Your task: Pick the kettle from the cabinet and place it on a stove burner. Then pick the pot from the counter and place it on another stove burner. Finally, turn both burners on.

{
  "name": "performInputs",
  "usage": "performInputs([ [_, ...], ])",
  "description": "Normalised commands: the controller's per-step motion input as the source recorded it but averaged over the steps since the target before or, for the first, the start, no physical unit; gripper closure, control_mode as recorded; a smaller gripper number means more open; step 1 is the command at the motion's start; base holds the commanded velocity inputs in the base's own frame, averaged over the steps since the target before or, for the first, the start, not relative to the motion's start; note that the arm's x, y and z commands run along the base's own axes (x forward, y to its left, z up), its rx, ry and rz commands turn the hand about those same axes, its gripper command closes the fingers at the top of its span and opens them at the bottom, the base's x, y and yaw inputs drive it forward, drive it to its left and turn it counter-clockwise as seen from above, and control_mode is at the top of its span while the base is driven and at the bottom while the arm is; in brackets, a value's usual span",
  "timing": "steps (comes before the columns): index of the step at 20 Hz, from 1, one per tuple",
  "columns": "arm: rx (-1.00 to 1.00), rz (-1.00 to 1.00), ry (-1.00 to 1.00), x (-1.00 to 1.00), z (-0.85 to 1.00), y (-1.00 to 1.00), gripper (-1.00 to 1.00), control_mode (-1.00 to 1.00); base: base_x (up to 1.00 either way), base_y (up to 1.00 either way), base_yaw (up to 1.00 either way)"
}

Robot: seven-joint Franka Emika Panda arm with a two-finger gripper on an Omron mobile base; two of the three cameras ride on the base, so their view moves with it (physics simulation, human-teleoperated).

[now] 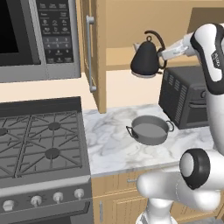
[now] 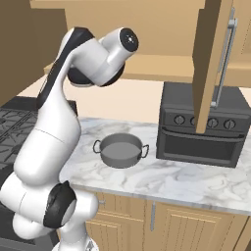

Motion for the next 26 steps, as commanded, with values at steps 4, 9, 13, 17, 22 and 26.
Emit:
performInputs([
  [4,0.00,0.00,0.00,-0.38,-0.08,0.00,1.00,-1.00,0.00,0.00,0.00],
  [9,0.00,0.00,0.00,-0.36,-0.09,0.00,1.00,-1.00,0.00,0.00,0.00],
  [13,0.00,0.00,0.00,-0.34,-0.10,0.00,1.00,-1.00,0.00,0.00,0.00],
  [17,0.00,0.00,0.00,-0.35,-0.12,0.01,1.00,-1.00,0.00,0.00,0.00],
  [22,0.00,0.00,0.00,-0.36,-0.14,0.02,1.00,-1.00,0.00,0.00,0.00],
  [26,0.00,0.00,0.00,-0.35,-0.14,0.03,1.00,-1.00,0.00,0.00,0.00],
])
